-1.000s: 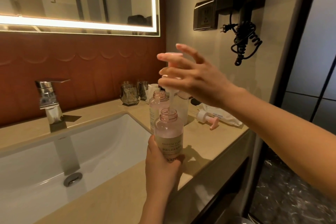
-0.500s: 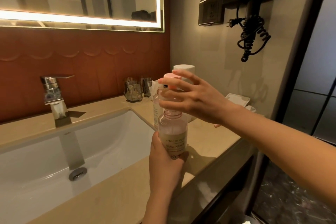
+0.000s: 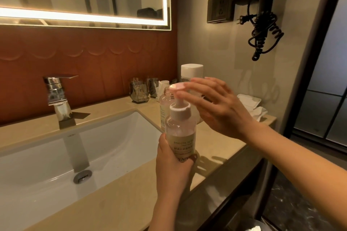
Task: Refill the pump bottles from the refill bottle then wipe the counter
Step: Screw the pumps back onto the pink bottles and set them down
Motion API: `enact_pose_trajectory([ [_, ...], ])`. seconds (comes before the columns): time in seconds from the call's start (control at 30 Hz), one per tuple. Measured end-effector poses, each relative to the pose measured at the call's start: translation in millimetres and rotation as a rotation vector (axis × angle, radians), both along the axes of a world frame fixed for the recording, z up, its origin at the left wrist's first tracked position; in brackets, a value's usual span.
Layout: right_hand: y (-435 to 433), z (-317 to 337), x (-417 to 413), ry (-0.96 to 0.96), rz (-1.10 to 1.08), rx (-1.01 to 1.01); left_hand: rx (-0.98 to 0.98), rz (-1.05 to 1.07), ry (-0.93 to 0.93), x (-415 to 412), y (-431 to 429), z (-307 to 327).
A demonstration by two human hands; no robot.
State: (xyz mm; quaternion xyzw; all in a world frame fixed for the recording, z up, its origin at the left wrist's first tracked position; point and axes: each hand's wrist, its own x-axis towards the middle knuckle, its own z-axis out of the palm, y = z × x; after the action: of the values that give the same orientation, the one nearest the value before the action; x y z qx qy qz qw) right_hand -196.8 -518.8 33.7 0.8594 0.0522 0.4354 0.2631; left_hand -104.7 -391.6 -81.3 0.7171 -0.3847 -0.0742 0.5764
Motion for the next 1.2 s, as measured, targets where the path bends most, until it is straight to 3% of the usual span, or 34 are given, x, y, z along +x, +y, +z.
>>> enact_pose_trajectory([
  [0.27,2,-22,2,-0.236,0.077,0.869,0.001,-0.009,0.005,-1,0,2],
  [0.47,21,-20,22,-0.375,0.170,1.263,0.001,0.013,-0.009,0,-1,0],
  [0.6,37,-18,35,-0.426,0.351,1.482,0.001,0.024,-0.015,0,-2,-1],
  [0.8,44,-25,46,-0.192,0.309,1.510,0.013,0.014,0.020,1,-3,-2],
  [1.2,39,-22,42,-0.194,0.451,1.501,0.006,0.011,0.006,-2,1,3],
])
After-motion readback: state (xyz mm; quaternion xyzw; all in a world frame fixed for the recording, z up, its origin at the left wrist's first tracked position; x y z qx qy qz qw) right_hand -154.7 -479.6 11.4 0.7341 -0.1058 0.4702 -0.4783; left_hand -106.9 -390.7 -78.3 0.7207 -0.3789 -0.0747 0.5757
